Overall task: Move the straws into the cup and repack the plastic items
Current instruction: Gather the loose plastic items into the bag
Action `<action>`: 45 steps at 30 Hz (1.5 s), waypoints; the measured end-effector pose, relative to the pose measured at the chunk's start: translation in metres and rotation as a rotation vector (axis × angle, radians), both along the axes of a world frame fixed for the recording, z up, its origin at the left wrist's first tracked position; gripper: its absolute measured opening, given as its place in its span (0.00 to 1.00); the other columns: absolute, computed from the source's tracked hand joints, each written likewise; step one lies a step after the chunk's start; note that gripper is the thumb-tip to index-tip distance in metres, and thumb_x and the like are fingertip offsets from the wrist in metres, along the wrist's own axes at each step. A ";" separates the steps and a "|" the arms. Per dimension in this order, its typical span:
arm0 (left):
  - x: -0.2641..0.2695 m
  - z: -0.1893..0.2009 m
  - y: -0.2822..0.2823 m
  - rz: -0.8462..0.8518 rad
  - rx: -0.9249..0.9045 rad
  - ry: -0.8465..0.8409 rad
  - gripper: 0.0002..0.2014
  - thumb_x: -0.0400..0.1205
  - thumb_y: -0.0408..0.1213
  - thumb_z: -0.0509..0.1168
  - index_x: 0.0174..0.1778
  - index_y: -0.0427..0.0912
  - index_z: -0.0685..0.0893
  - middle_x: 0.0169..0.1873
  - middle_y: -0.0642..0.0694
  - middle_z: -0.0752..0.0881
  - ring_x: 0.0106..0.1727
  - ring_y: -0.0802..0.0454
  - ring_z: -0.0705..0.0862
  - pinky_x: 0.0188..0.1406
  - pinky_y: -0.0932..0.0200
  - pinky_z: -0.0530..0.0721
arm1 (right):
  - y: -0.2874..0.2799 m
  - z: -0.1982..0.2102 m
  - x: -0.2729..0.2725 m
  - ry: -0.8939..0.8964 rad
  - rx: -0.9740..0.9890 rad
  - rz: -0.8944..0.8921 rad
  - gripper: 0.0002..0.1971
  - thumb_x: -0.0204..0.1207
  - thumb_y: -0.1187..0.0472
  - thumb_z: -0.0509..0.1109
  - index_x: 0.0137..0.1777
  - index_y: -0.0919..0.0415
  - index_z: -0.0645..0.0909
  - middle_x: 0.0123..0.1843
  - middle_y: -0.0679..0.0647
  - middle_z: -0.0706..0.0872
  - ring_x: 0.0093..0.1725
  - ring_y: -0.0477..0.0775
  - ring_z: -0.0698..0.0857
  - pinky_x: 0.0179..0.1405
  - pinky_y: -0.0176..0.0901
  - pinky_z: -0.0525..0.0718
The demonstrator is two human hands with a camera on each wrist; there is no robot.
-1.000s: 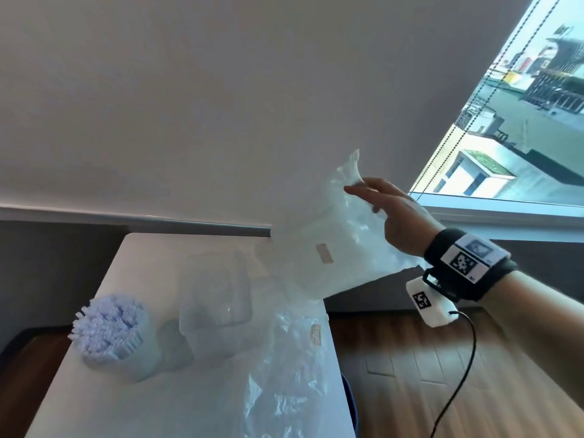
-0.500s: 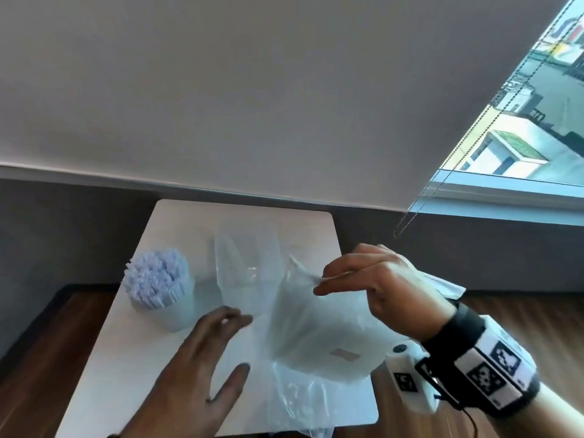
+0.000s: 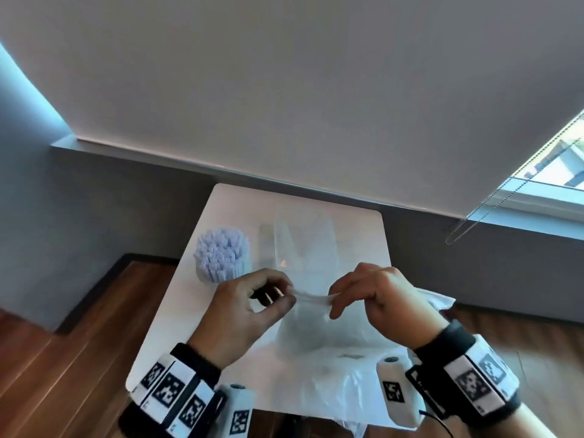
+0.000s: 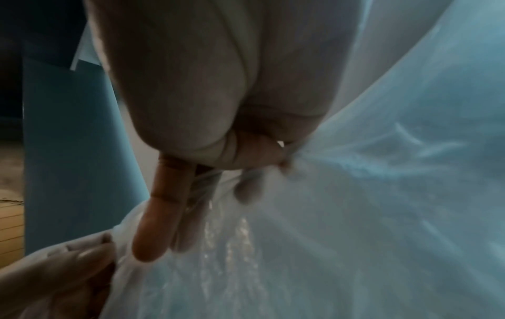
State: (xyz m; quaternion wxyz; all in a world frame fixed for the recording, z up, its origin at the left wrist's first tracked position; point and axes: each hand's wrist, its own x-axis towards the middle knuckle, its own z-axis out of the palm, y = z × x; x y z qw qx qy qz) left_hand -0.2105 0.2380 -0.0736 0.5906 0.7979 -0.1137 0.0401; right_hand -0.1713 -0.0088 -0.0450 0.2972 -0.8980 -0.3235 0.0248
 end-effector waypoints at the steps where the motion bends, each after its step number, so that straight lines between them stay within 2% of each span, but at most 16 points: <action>1: -0.002 0.002 0.002 -0.007 -0.016 0.009 0.06 0.74 0.42 0.76 0.44 0.48 0.90 0.40 0.54 0.90 0.42 0.53 0.88 0.46 0.63 0.85 | 0.003 0.000 0.000 0.007 0.011 0.009 0.35 0.51 0.77 0.49 0.36 0.44 0.91 0.48 0.32 0.89 0.47 0.41 0.84 0.48 0.36 0.82; 4: -0.005 0.000 0.009 0.051 -0.032 -0.002 0.07 0.72 0.44 0.76 0.42 0.47 0.92 0.39 0.57 0.91 0.42 0.54 0.89 0.47 0.64 0.86 | 0.013 -0.001 0.000 0.043 0.035 0.006 0.30 0.54 0.77 0.51 0.35 0.46 0.89 0.49 0.32 0.89 0.49 0.40 0.85 0.51 0.32 0.81; 7: -0.006 -0.001 0.018 0.097 -0.069 0.029 0.05 0.73 0.43 0.72 0.43 0.50 0.92 0.37 0.60 0.91 0.40 0.58 0.90 0.44 0.66 0.86 | 0.026 0.006 -0.003 0.106 0.107 -0.088 0.18 0.64 0.73 0.62 0.40 0.48 0.84 0.54 0.32 0.88 0.58 0.36 0.84 0.60 0.28 0.76; 10: -0.004 0.003 0.022 0.090 -0.009 -0.023 0.06 0.76 0.43 0.71 0.44 0.50 0.93 0.37 0.61 0.91 0.40 0.59 0.90 0.43 0.67 0.85 | 0.053 0.011 -0.008 0.004 0.107 -0.123 0.08 0.72 0.53 0.72 0.51 0.44 0.82 0.56 0.33 0.87 0.60 0.34 0.83 0.64 0.42 0.77; 12: -0.003 0.006 0.022 0.095 0.052 -0.105 0.05 0.77 0.44 0.73 0.43 0.48 0.93 0.37 0.60 0.90 0.39 0.58 0.89 0.41 0.67 0.84 | 0.071 0.008 -0.010 -0.128 -0.002 -0.129 0.11 0.75 0.39 0.68 0.53 0.40 0.83 0.52 0.31 0.87 0.57 0.35 0.84 0.60 0.52 0.77; 14: -0.001 0.006 0.024 0.110 0.091 -0.159 0.04 0.78 0.43 0.73 0.42 0.48 0.92 0.35 0.59 0.89 0.38 0.57 0.88 0.39 0.64 0.84 | 0.081 0.006 -0.009 -0.192 -0.044 -0.143 0.13 0.77 0.36 0.65 0.50 0.39 0.85 0.48 0.31 0.88 0.51 0.37 0.85 0.56 0.53 0.77; 19: -0.001 0.006 0.024 0.161 0.103 -0.182 0.01 0.77 0.37 0.73 0.40 0.46 0.90 0.34 0.56 0.88 0.35 0.56 0.88 0.37 0.62 0.85 | 0.081 0.007 -0.005 -0.267 -0.062 -0.179 0.07 0.74 0.44 0.70 0.42 0.43 0.87 0.39 0.37 0.90 0.41 0.43 0.87 0.48 0.54 0.82; 23: 0.002 0.001 0.035 0.316 0.069 -0.143 0.05 0.76 0.29 0.75 0.40 0.44 0.89 0.34 0.55 0.89 0.33 0.59 0.89 0.37 0.64 0.86 | 0.043 0.011 0.002 -0.243 -0.089 -0.271 0.05 0.73 0.47 0.72 0.41 0.44 0.87 0.38 0.37 0.89 0.43 0.46 0.87 0.46 0.56 0.83; 27: 0.001 0.001 0.049 0.369 0.069 -0.100 0.05 0.77 0.32 0.74 0.41 0.48 0.89 0.33 0.53 0.89 0.34 0.58 0.88 0.41 0.63 0.86 | -0.013 0.016 0.010 -0.243 -0.146 -0.406 0.05 0.73 0.44 0.73 0.41 0.42 0.87 0.37 0.32 0.86 0.45 0.42 0.86 0.47 0.49 0.83; 30: 0.002 0.000 0.057 0.407 0.052 -0.079 0.02 0.77 0.38 0.75 0.42 0.50 0.89 0.34 0.53 0.89 0.36 0.57 0.88 0.43 0.58 0.86 | -0.044 0.019 0.010 -0.199 -0.162 -0.488 0.02 0.72 0.49 0.78 0.40 0.41 0.88 0.38 0.27 0.83 0.47 0.39 0.84 0.49 0.43 0.82; 34: -0.002 0.004 0.051 0.404 0.060 -0.062 0.03 0.80 0.39 0.72 0.41 0.50 0.86 0.38 0.55 0.88 0.40 0.58 0.86 0.42 0.73 0.80 | -0.047 0.018 -0.001 0.032 0.080 -0.488 0.06 0.74 0.56 0.77 0.43 0.42 0.86 0.49 0.34 0.89 0.50 0.35 0.87 0.49 0.36 0.85; 36: -0.003 0.010 0.041 0.335 0.029 -0.036 0.12 0.80 0.51 0.66 0.40 0.47 0.84 0.38 0.51 0.84 0.41 0.54 0.83 0.39 0.71 0.78 | -0.031 0.018 -0.004 0.191 0.304 -0.508 0.02 0.77 0.58 0.75 0.47 0.50 0.85 0.56 0.40 0.89 0.49 0.44 0.90 0.48 0.46 0.89; 38: 0.000 0.013 0.030 0.298 0.106 -0.012 0.16 0.78 0.55 0.65 0.37 0.46 0.80 0.37 0.51 0.79 0.39 0.53 0.80 0.36 0.69 0.75 | -0.013 0.012 -0.006 0.138 0.346 -0.515 0.02 0.76 0.57 0.77 0.46 0.51 0.87 0.55 0.41 0.89 0.46 0.46 0.90 0.46 0.45 0.88; 40: 0.003 0.015 0.018 0.263 0.240 -0.045 0.10 0.78 0.40 0.71 0.36 0.50 0.76 0.41 0.54 0.75 0.40 0.54 0.79 0.37 0.69 0.76 | 0.003 0.004 -0.009 0.046 0.187 -0.446 0.02 0.71 0.53 0.80 0.41 0.46 0.90 0.58 0.38 0.85 0.47 0.40 0.87 0.48 0.33 0.83; 42: 0.004 0.016 0.008 0.160 0.346 -0.083 0.18 0.75 0.21 0.68 0.37 0.53 0.77 0.51 0.58 0.71 0.44 0.57 0.80 0.41 0.68 0.80 | 0.014 -0.001 -0.011 0.068 0.002 -0.386 0.02 0.70 0.51 0.80 0.41 0.40 0.91 0.66 0.36 0.79 0.49 0.36 0.83 0.51 0.28 0.80; 45: 0.003 0.011 0.008 0.022 0.544 -0.049 0.24 0.73 0.16 0.64 0.33 0.56 0.82 0.65 0.57 0.69 0.50 0.61 0.77 0.50 0.71 0.74 | 0.016 -0.003 -0.010 0.217 -0.250 -0.398 0.20 0.72 0.58 0.72 0.62 0.38 0.85 0.78 0.42 0.71 0.59 0.49 0.82 0.65 0.42 0.79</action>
